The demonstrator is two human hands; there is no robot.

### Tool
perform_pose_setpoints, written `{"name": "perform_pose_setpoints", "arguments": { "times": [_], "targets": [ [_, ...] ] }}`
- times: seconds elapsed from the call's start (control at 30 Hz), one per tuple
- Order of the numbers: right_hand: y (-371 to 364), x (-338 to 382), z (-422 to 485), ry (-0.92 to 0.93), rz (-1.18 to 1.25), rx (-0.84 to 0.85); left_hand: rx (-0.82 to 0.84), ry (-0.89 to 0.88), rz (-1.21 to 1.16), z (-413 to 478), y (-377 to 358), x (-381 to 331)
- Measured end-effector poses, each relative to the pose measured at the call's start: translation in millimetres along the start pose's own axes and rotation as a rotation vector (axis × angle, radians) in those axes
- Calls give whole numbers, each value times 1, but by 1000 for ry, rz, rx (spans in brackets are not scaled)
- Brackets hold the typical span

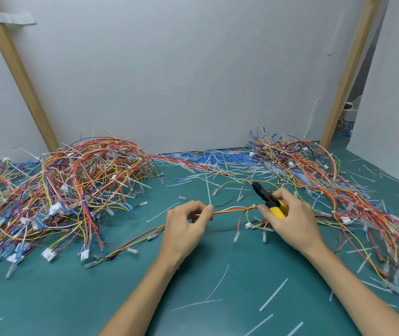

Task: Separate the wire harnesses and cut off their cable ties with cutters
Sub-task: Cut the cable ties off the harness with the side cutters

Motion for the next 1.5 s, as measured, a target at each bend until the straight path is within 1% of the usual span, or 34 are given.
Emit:
{"name": "perform_pose_setpoints", "arguments": {
  "times": [0.23, 0.33, 0.47, 0.7, 0.8, 0.87, 0.93, 1.0, 1.03, 1.07, 1.2, 1.33, 1.4, 1.5],
  "targets": [
    [-3, -1, -2, -28, -7, 9, -13, 51, 109, 2, -3, 13],
    [-1, -2, -1, -49, -10, -19, -18, -9, 108, 4, -2, 11],
    [3, -6, 0, -102, -15, -50, 21, -90, 100, 6, 0, 6],
    [3, -6, 1, -166, 32, -42, -16, -132, 90, 7, 2, 6],
    [16, -6, 1, -203, 119, -145, -41, -123, 129, 8, 3, 10],
    [22, -4, 2, -254, 301, -183, -61, -110, 151, 9, 5, 14],
    [16, 1, 1, -352, 606, -137, -68, -114, 167, 10, 6, 15],
    [-1, 10, -4, -440, 868, -32, -67, -119, 189, 10, 5, 15],
    [-9, 16, -8, -455, 942, 24, -67, -118, 194, 10, 5, 15],
    [-16, 24, -13, -442, 966, 81, -69, -115, 198, 10, 5, 16],
    [-33, 54, -30, -264, 826, 254, -98, -94, 209, 12, 9, 21],
    [-38, 71, -36, -133, 671, 325, -121, -78, 207, 13, 11, 24],
    [-39, 73, -38, -108, 617, 350, -133, -75, 201, 13, 12, 24],
    [-48, 72, -44, -132, 567, 425, -175, -78, 172, 13, 16, 22]
  ]
}}
Point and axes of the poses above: each hand's wrist, its own z-axis towards the middle knuckle, its own y-axis out of the back of the hand, x = y × z, the point moved 10 cm from there along z, towards the middle knuckle, and after that the axes turned 11 degrees about -x, right-handed, at the moved point
